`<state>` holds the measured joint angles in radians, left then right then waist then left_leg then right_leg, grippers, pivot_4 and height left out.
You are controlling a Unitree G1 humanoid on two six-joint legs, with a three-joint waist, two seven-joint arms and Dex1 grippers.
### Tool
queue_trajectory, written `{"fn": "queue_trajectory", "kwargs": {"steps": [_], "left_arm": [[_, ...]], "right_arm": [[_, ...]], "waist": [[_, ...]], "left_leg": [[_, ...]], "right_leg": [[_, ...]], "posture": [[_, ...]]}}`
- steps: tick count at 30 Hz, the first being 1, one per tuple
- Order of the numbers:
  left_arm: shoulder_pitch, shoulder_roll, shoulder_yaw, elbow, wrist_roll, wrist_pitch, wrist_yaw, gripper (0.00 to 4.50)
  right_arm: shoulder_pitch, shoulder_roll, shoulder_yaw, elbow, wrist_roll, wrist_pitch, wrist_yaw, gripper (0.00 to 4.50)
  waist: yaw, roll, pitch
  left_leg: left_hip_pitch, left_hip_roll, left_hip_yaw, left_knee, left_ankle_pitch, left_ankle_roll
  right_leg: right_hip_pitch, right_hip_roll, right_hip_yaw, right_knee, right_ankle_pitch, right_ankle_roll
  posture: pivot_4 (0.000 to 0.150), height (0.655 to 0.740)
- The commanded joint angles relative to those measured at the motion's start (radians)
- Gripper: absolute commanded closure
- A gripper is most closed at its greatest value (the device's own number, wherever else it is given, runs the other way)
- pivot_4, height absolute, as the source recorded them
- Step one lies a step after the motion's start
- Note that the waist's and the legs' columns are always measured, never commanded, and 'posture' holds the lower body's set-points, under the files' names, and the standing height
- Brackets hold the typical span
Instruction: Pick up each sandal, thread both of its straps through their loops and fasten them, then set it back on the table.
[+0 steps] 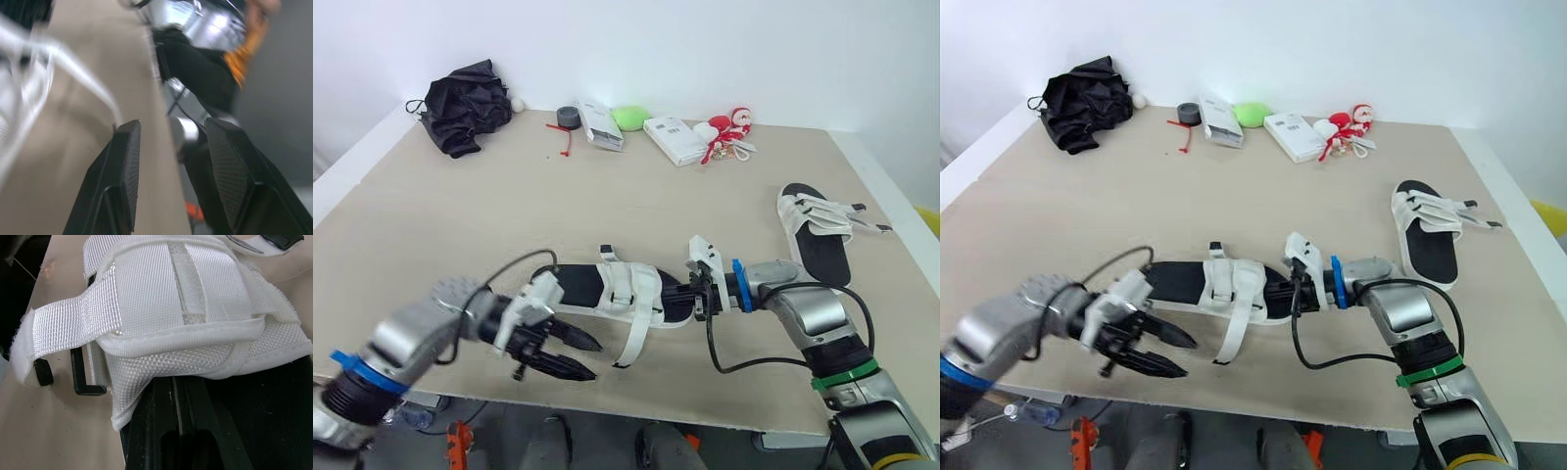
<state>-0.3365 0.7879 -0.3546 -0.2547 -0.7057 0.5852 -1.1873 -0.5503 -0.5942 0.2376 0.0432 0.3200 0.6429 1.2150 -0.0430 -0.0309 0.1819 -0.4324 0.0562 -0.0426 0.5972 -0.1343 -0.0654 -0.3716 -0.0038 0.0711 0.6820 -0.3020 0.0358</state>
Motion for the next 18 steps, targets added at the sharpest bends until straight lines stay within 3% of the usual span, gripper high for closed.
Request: {"fn": "queue_trajectory", "kwargs": {"steps": [1,5,8,18], "left_arm": [[-0.020,-0.078,0.008,0.005,0.065,0.046,0.128,2.39],[-0.064,-0.137,-0.013,0.024,0.096,0.063,0.138,2.39],[-0.109,-0.181,-0.025,0.027,0.052,0.143,0.111,2.39],[-0.114,-0.047,-0.022,0.030,0.051,0.208,-0.073,2.39]], "right_arm": [[0.027,-0.013,0.038,0.023,-0.024,0.023,-0.007,4.50],[0.030,-0.021,0.031,0.016,-0.023,0.029,-0.009,4.50],[0.040,-0.028,0.025,0.003,-0.022,0.034,-0.015,4.50],[0.050,-0.033,0.017,-0.014,-0.020,0.044,-0.024,4.50]], "waist": [[0.000,0.000,0.000],[0.000,0.000,0.000],[0.000,0.000,0.000],[0.000,0.000,0.000]], "left_leg": [[0.000,0.000,0.000,0.000,0.000,0.000],[0.000,0.000,0.000,-0.001,0.000,0.000],[0.000,0.000,0.000,-0.001,0.000,0.000],[-0.001,-0.001,-0.001,-0.001,0.000,0.000]], "right_leg": [[0.000,0.000,0.000,0.000,0.000,0.001],[-0.001,0.001,0.000,0.000,0.000,0.001],[-0.001,0.000,0.000,0.000,0.000,0.001],[-0.001,0.000,0.000,0.000,0.000,0.002]], "posture": [[0.150,0.7322],[0.150,0.7322],[0.150,0.7322],[0.150,0.7322]]}}
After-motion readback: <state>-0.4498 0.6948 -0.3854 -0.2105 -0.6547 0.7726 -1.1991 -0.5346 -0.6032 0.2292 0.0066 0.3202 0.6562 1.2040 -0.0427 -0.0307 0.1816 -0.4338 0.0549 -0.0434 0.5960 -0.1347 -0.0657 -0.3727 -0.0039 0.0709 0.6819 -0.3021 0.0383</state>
